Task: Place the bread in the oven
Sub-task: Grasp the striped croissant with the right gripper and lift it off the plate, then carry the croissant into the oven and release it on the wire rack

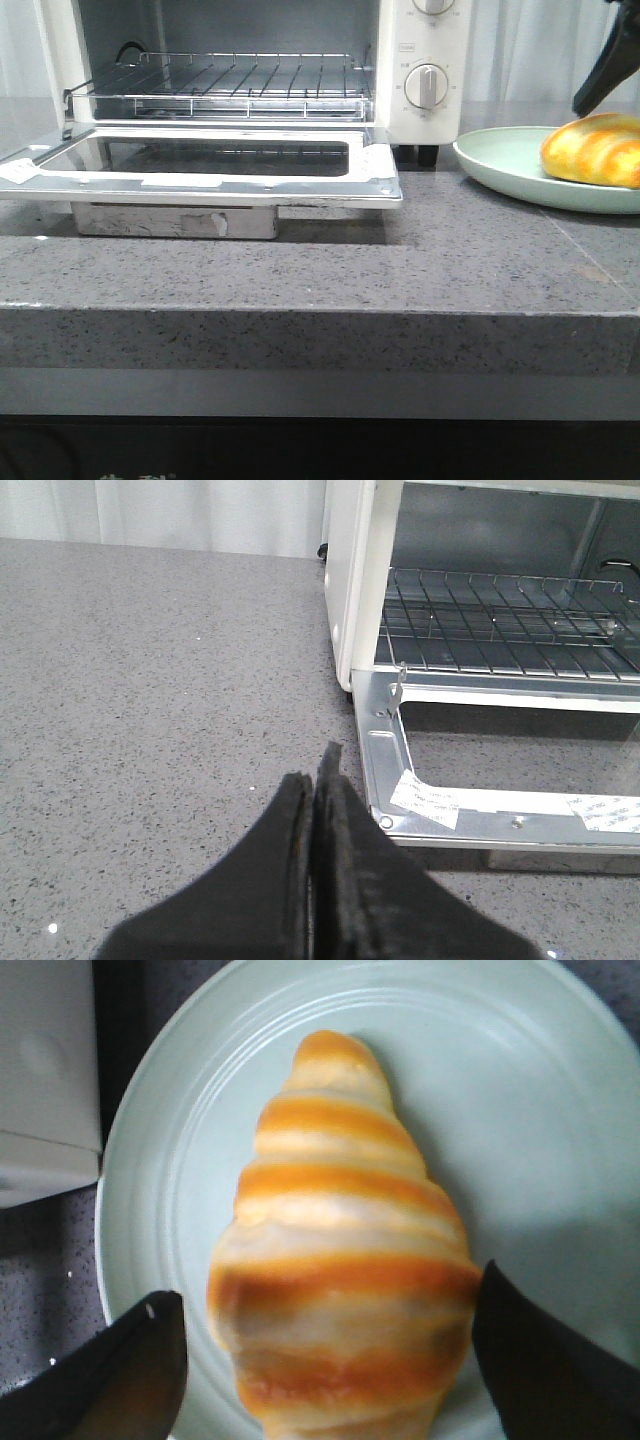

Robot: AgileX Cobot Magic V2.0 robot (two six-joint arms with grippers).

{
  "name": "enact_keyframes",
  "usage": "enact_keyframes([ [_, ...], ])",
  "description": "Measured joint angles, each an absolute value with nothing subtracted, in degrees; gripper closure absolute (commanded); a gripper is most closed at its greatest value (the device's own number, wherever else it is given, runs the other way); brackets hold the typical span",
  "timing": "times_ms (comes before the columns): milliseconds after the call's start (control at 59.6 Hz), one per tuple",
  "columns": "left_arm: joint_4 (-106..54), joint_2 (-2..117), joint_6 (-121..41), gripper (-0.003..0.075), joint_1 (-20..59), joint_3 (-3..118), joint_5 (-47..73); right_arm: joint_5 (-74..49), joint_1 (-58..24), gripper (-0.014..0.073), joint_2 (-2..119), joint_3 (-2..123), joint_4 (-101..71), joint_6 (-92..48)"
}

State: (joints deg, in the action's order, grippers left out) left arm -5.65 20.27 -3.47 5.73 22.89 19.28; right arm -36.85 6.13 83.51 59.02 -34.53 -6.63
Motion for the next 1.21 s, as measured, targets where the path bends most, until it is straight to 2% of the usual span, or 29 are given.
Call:
enact_keyframes([
  [151,-5.65,20.27,-3.47,0.0741,5.73,22.89,19.28,-36.85,5.17,0.0011,85.12,59.26,-34.66,-6.79],
  [218,-5.65,20.27,-3.47,0.0741,5.73,22.89,19.28,-36.85,5.13,0.0044,85.39,59.26,-34.66,-7.02],
  [470,-5.65,20.27,-3.47,0.0741,5.73,22.89,19.28,-37.09,5.13,0.0386,85.39,59.75,-34.74,-7.01],
  [621,-5.65,20.27,-3.47,0.0741,5.73,22.89,19.28,-38.71,5.13,0.0491,85.39,60.52,-34.74,-7.1],
  [755,-5.65,20.27,-3.47,0.0741,5.73,22.89,19.28,-39.69,5.04,0.0496,83.25,60.58,-34.74,-7.1],
  [1007,-5.65,20.27,-3.47,0.0741,5.73,22.89,19.28,-42.62,3.95,0.0496,69.92,59.57,-34.74,-7.96],
  [1208,-5.65,20.27,-3.47,0.0741,5.73,22.89,19.28,-42.33,-5.21,0.0496,60.98,53.74,-37.13,-8.08],
])
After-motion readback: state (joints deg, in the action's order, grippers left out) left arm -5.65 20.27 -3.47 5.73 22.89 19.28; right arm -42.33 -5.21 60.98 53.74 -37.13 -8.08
